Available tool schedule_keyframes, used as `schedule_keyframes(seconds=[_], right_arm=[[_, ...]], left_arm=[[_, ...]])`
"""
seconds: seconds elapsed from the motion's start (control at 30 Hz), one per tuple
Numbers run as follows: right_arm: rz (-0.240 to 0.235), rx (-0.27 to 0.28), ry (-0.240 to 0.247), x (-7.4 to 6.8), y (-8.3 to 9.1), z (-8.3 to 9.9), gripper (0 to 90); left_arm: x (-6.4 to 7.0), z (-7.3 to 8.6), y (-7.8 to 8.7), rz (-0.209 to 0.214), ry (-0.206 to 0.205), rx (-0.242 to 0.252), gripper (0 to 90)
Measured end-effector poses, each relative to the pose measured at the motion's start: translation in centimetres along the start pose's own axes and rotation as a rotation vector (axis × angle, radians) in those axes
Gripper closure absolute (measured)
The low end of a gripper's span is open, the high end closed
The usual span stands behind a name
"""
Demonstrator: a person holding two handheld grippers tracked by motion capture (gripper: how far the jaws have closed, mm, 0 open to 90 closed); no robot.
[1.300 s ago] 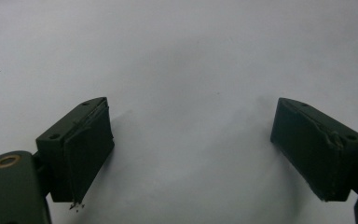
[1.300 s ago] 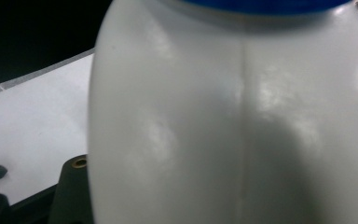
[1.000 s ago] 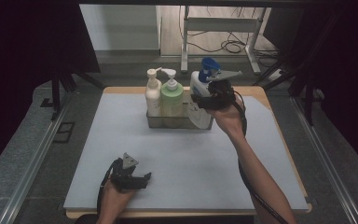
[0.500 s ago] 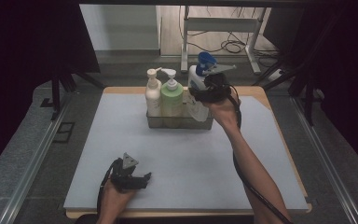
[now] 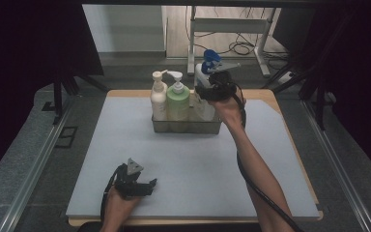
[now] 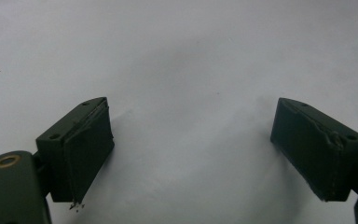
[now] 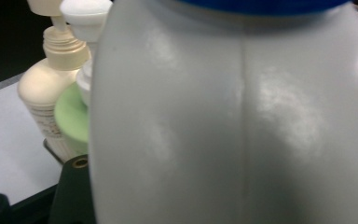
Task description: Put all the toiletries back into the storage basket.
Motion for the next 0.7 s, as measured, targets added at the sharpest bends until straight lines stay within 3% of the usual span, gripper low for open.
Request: schedule_keyframes(seconds=[0.7], right_arm=[[-0.005,-0.04,-0.023,0.0,-3.2,1.9,37.0]], left_arm=[[0.0,0.0,0.0,-0.001,-0.003,-0.005,12.1]])
Point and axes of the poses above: each handheld gripper's, and its own axes: y roughly backward along the jaws, z roughly out of its underside, x roughly to its right, the point moved 4 cm from there along -y, roughly forward along the jaws, and after that the axes turned 12 degrees about y, right-handed, at the moved point
